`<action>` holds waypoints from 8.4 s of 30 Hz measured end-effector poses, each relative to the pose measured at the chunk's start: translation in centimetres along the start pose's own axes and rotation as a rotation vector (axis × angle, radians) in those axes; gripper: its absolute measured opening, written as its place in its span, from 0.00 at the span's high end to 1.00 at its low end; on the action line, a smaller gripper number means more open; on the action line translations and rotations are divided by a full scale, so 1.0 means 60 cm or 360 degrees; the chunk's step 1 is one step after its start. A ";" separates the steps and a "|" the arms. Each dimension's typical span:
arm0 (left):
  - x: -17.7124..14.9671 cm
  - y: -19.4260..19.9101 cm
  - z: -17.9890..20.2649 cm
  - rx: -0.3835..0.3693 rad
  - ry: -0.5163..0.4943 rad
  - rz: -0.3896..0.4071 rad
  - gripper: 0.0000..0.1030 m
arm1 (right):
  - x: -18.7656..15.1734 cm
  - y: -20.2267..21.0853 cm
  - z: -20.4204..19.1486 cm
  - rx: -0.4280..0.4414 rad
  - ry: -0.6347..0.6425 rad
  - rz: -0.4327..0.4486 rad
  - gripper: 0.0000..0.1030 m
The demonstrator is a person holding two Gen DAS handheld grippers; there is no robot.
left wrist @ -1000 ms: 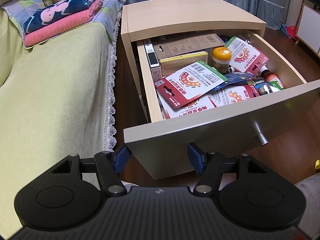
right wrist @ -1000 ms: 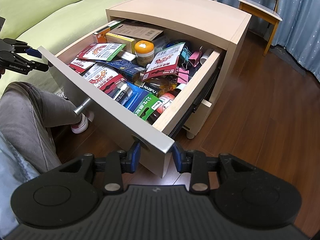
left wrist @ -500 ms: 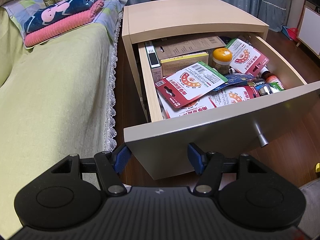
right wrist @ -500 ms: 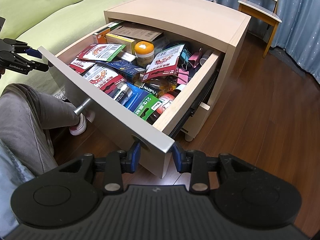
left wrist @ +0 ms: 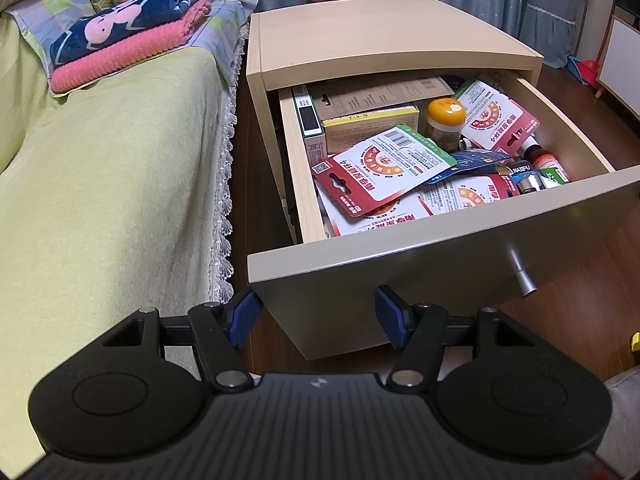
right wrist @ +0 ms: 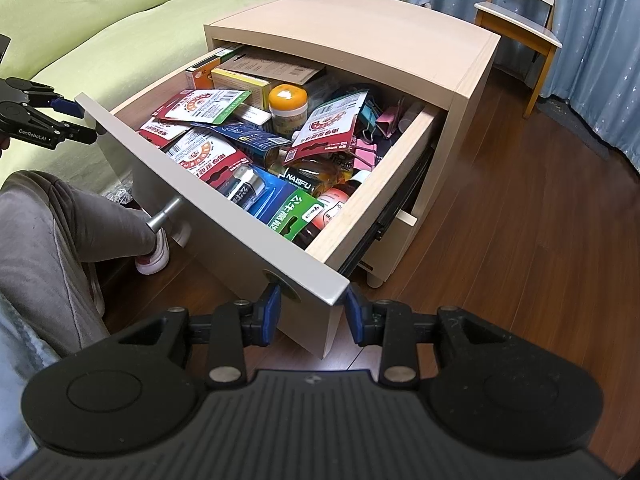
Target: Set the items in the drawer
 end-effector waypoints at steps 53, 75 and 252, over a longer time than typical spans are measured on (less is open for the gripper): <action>-0.005 0.001 -0.002 -0.0003 0.0016 0.0035 0.38 | -0.002 0.006 -0.003 -0.0022 0.0012 0.0012 0.70; -0.008 0.001 -0.002 -0.0002 0.0014 0.0039 0.38 | -0.004 0.008 -0.004 -0.0022 0.0026 0.0022 0.70; -0.010 -0.099 0.139 0.0177 0.0293 0.0160 0.35 | 0.023 -0.112 -0.178 -0.0665 -0.0656 0.0252 0.65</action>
Point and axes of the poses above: each gripper's, at about its wrist camera, not at the fingertips, and y roughly against the way its jaws point, z to its right, x to its top, the point moved 2 cm from there along -y, roughly the way its jaws point, and after that the axes turned 11 degrees about z, right-handed, at the moved point
